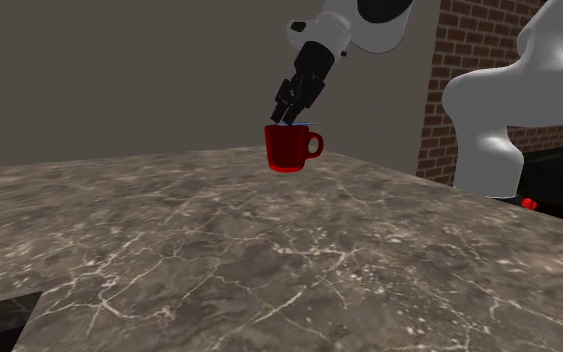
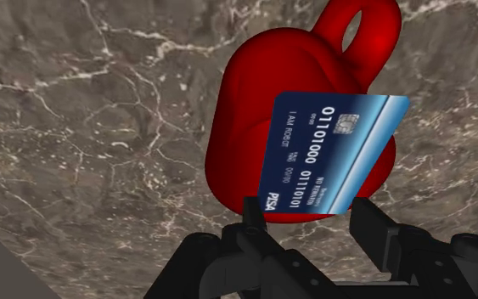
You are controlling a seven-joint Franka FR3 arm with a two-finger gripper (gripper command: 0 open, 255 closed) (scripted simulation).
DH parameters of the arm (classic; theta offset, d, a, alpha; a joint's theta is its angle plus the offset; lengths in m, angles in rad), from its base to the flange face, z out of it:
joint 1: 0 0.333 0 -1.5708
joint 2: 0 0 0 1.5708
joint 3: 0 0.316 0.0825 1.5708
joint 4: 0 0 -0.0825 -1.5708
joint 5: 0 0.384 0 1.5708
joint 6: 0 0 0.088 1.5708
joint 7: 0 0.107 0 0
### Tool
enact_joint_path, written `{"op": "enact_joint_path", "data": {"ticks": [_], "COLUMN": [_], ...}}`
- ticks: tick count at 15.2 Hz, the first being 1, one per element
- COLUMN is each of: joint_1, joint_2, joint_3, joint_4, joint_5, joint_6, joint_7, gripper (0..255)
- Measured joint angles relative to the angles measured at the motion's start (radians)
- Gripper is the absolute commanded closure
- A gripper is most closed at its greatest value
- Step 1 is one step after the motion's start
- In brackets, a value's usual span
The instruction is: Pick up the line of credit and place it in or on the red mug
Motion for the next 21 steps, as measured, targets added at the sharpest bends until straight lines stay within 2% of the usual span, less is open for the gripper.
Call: {"op": "enact_joint_path", "data": {"ticks": [5, 6, 12, 16, 21], "joint_1": [0.004, 0.004, 0.004, -0.064, -0.086], "joint_2": [0.003, 0.003, 0.004, -0.099, -0.137], "joint_3": [-0.002, -0.002, -0.002, 0.032, 0.038], "joint_4": [-0.005, -0.005, -0.006, 0.021, 0.018], "joint_5": [0.002, 0.003, 0.003, -0.037, -0.05], "joint_6": [0.01, 0.01, 0.01, -0.125, -0.166], "joint_7": [-0.003, -0.003, -0.003, 0.028, 0.031], "gripper": [255, 0, 0, 0, 0]}}
